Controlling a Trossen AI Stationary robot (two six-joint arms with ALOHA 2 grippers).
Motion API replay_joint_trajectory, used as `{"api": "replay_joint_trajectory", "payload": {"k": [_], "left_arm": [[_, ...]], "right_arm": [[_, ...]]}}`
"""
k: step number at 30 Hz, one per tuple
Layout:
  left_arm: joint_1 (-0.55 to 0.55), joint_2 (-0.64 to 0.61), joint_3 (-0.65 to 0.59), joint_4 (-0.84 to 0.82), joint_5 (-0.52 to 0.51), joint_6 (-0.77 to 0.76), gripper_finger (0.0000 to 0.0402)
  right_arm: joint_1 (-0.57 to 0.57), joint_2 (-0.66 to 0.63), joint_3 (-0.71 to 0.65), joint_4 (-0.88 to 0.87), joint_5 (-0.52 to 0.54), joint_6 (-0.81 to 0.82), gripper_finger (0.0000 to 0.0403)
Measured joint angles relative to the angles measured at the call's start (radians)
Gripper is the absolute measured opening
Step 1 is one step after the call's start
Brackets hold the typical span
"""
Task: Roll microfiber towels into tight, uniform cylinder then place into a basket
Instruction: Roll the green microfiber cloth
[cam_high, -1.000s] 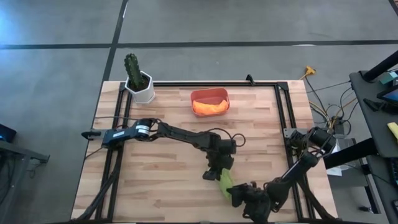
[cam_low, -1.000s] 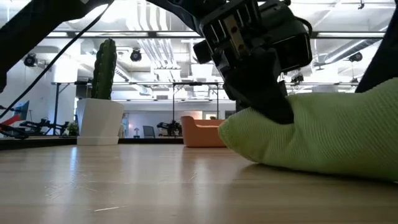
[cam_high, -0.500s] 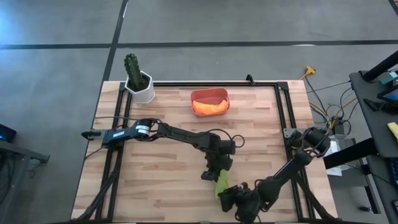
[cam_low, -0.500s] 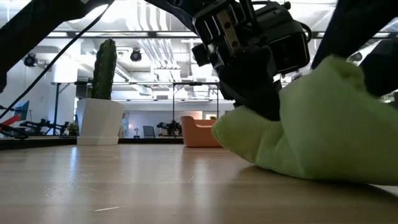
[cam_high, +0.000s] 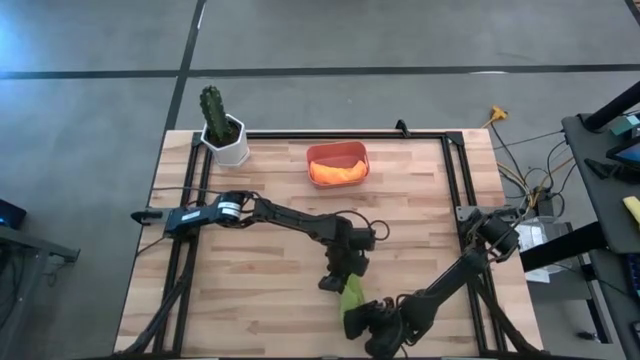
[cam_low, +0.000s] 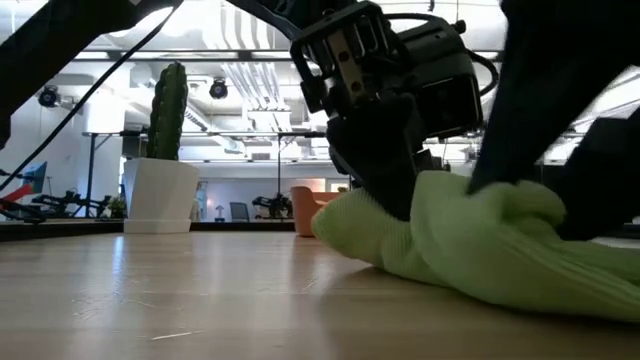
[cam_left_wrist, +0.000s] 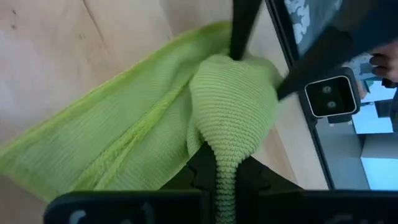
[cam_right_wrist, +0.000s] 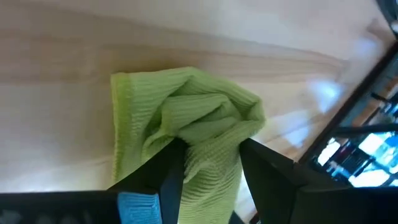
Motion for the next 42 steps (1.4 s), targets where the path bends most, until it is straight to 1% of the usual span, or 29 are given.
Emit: {"api": "replay_joint_trajectory", "payload": {"k": [2,6,8,11,15,16,18,23,26,28,30,33,36,39,40,42], "left_arm": [[0.000,0.000,0.000,0.000,-0.008,0.027,0.0005],[0.000,-0.008,-0.002,-0.007,-0.023,0.090,0.0005],[0.000,-0.013,-0.002,-0.007,-0.024,0.103,0.0005],[0.000,-0.014,-0.002,-0.006,-0.025,0.116,0.0005],[0.000,-0.017,-0.002,-0.015,-0.075,0.162,0.0012],[-0.001,-0.019,-0.002,-0.026,-0.095,0.178,0.0019],[-0.002,-0.033,-0.004,-0.056,-0.131,0.222,0.0040],[0.000,-0.096,-0.025,-0.081,-0.228,0.289,0.0107],[0.000,-0.149,-0.052,-0.079,-0.319,0.320,0.0143],[-0.006,-0.186,-0.070,-0.078,-0.389,0.336,0.0161],[-0.014,-0.221,-0.093,-0.068,-0.423,0.344,0.0174],[-0.033,-0.267,-0.152,-0.008,-0.432,0.357,0.0181],[-0.066,-0.298,-0.240,0.134,-0.434,0.356,0.0182],[-0.103,-0.303,-0.333,0.300,-0.446,0.261,0.0182],[-0.114,-0.303,-0.361,0.358,-0.468,0.217,0.0182],[-0.128,-0.303,-0.403,0.400,-0.526,0.148,0.0182]], "right_arm": [[0.000,-0.002,0.009,-0.001,0.006,0.060,0.0152],[0.000,-0.009,0.022,-0.004,0.030,0.283,0.0150],[0.003,-0.009,0.015,0.000,0.035,0.319,0.0140],[0.006,0.006,0.008,-0.003,0.055,0.326,0.0109],[0.012,0.032,0.006,-0.004,0.088,0.372,0.0039],[0.015,0.040,0.006,-0.004,0.091,0.384,0.0024],[0.021,0.056,0.005,-0.002,0.108,0.421,0.0016],[0.050,0.071,0.003,-0.034,0.216,0.565,0.0011],[0.065,0.069,-0.005,-0.061,0.274,0.685,0.0010],[0.076,0.067,-0.012,-0.060,0.301,0.767,0.0010],[0.086,0.066,-0.018,-0.059,0.311,0.839,0.0010],[0.100,0.061,-0.037,-0.061,0.322,0.943,0.0009],[0.113,0.056,-0.058,-0.055,0.313,0.996,0.0009],[0.114,0.057,-0.065,-0.049,0.261,0.996,0.0009],[0.115,0.057,-0.066,-0.043,0.255,0.994,0.0009],[0.116,0.058,-0.066,-0.031,0.239,0.974,0.0009]]}}
